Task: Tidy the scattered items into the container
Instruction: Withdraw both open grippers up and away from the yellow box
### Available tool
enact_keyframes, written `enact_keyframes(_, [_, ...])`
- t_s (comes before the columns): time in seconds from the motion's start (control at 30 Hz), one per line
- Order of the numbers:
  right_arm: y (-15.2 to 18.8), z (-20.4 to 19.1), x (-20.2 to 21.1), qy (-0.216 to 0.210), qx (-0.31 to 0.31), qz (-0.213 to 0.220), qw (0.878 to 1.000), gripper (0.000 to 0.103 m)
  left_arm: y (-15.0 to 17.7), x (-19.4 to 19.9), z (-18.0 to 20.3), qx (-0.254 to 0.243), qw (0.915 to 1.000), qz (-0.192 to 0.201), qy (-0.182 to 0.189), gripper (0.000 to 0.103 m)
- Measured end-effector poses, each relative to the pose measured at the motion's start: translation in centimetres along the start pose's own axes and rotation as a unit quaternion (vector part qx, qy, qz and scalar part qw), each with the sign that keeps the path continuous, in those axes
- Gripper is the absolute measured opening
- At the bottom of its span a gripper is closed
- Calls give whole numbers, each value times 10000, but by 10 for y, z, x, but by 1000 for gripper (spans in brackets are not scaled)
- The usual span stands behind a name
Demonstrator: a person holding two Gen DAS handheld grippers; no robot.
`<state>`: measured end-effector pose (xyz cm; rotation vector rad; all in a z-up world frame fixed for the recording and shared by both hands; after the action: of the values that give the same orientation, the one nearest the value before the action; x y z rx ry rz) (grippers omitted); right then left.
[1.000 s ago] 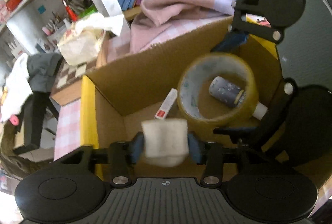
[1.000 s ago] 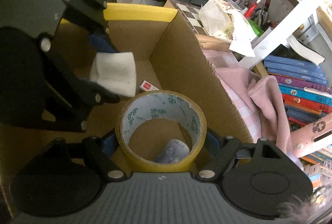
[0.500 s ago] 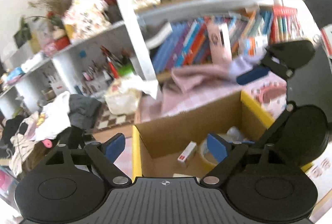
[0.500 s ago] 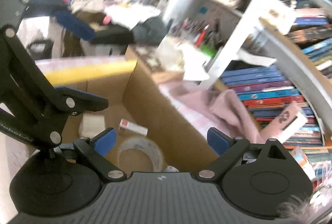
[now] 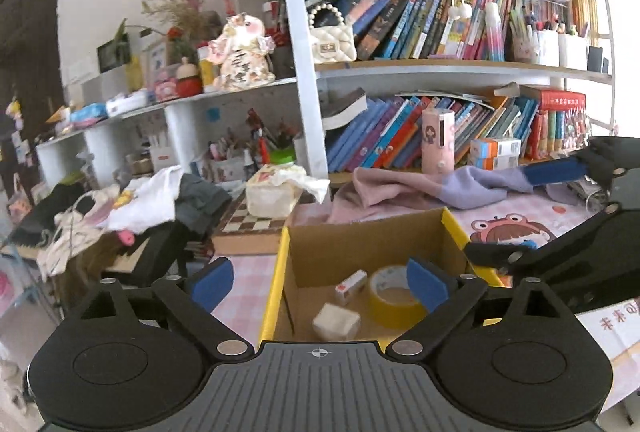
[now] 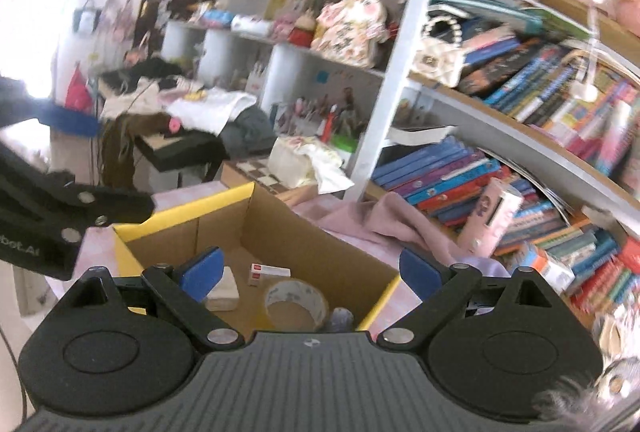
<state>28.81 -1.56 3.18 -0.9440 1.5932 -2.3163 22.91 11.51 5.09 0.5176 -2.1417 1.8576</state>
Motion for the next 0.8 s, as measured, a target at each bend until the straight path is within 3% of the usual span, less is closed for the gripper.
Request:
enact_keyframes(0.27, [29, -4, 54, 327, -301, 16, 9990, 100, 24, 38, 12, -256, 9997, -21, -6, 97])
enact_keyframes(0.57, [67, -11, 97, 775, -616, -131, 9950, 101, 49, 71, 20, -31, 9999, -38, -123, 97])
enact_keyframes(0.8, [100, -12, 114, 1024, -1241, -382, 9862, 101, 72, 84, 30, 193, 9994, -265, 81, 97])
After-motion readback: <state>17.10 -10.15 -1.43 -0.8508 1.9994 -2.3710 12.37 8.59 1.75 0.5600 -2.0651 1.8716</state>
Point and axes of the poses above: each gripper's, at about its wrist camera, not at the fingertips, and x roughly against the way its jaws point, z to its right, y to its underside, the point moved 8 cm from there along -x, roughly the way its jaws point, and after that the axes turned 1 degree about -x, right-handed, at the moved point
